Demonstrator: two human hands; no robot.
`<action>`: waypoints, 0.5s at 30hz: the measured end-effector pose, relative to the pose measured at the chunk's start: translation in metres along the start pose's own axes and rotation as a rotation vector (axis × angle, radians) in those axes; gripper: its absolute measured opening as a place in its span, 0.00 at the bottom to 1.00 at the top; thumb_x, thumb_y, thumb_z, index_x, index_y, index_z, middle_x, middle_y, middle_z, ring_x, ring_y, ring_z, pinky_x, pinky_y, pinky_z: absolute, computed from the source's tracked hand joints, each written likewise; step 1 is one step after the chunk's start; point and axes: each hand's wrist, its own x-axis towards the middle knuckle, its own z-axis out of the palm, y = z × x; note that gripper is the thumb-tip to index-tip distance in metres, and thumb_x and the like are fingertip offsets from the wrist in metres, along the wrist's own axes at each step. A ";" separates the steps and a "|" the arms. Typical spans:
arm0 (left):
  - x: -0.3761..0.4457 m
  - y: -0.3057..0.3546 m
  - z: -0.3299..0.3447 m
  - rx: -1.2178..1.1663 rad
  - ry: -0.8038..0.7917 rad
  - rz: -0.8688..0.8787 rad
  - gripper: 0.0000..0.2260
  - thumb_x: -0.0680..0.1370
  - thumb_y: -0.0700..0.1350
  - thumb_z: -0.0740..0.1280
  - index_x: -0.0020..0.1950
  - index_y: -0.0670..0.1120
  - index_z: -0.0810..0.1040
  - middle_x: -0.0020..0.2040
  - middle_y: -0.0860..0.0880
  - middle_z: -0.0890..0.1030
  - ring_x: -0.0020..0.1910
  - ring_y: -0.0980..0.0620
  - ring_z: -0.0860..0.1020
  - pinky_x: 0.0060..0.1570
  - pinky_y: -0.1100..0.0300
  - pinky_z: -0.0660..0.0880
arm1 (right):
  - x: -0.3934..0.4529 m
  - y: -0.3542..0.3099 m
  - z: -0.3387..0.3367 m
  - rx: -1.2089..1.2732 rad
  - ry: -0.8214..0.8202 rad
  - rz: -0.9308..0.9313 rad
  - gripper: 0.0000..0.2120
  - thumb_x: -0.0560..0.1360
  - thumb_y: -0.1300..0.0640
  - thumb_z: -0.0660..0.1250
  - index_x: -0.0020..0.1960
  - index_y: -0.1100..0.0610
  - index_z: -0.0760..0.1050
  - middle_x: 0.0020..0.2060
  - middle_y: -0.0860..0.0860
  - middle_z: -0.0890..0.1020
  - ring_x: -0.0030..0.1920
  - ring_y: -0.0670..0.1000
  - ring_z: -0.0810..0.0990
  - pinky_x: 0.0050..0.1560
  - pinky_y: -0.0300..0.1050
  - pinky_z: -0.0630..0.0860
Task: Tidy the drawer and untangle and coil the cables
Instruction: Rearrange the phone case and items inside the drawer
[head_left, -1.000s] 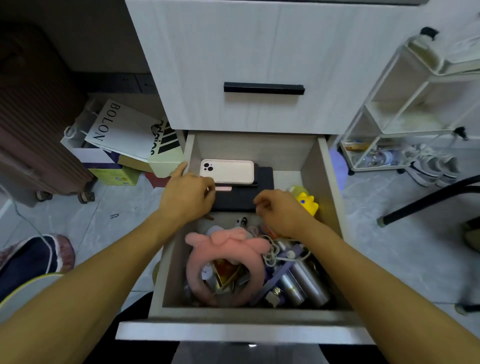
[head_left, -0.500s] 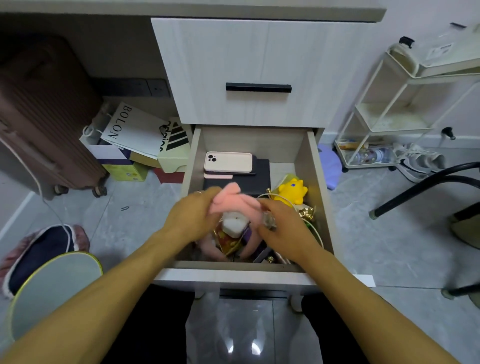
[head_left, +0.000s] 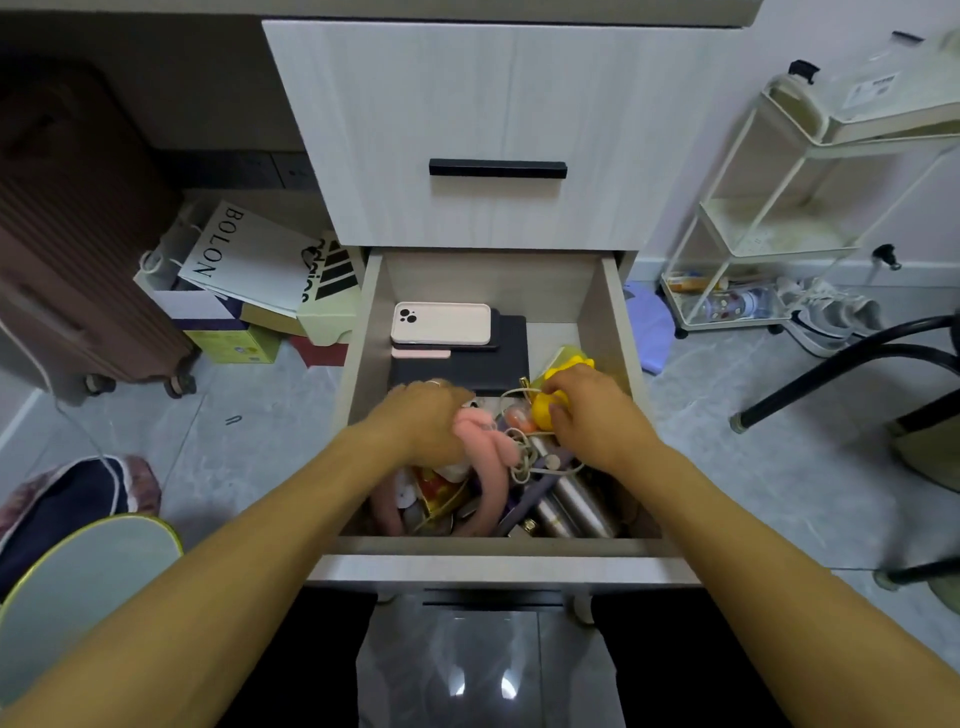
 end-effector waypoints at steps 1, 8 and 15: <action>0.006 0.006 -0.001 -0.022 -0.014 0.043 0.29 0.73 0.49 0.67 0.74 0.54 0.67 0.72 0.48 0.70 0.70 0.45 0.68 0.71 0.40 0.62 | 0.005 0.006 -0.001 -0.071 -0.051 0.005 0.14 0.75 0.61 0.63 0.60 0.58 0.76 0.58 0.57 0.76 0.56 0.60 0.76 0.52 0.50 0.75; 0.042 0.013 0.012 -0.277 -0.009 -0.022 0.16 0.79 0.56 0.64 0.37 0.49 0.82 0.37 0.49 0.80 0.39 0.50 0.79 0.42 0.52 0.77 | 0.025 0.025 0.003 -0.523 -0.331 -0.094 0.33 0.73 0.53 0.69 0.74 0.51 0.60 0.72 0.55 0.64 0.70 0.59 0.65 0.65 0.54 0.67; 0.101 0.034 -0.008 -0.368 0.151 0.014 0.08 0.78 0.45 0.67 0.54 0.48 0.83 0.53 0.49 0.82 0.51 0.51 0.78 0.53 0.56 0.75 | 0.054 0.031 -0.017 -0.733 -0.463 -0.281 0.30 0.74 0.42 0.62 0.74 0.46 0.61 0.68 0.53 0.71 0.67 0.57 0.70 0.67 0.58 0.62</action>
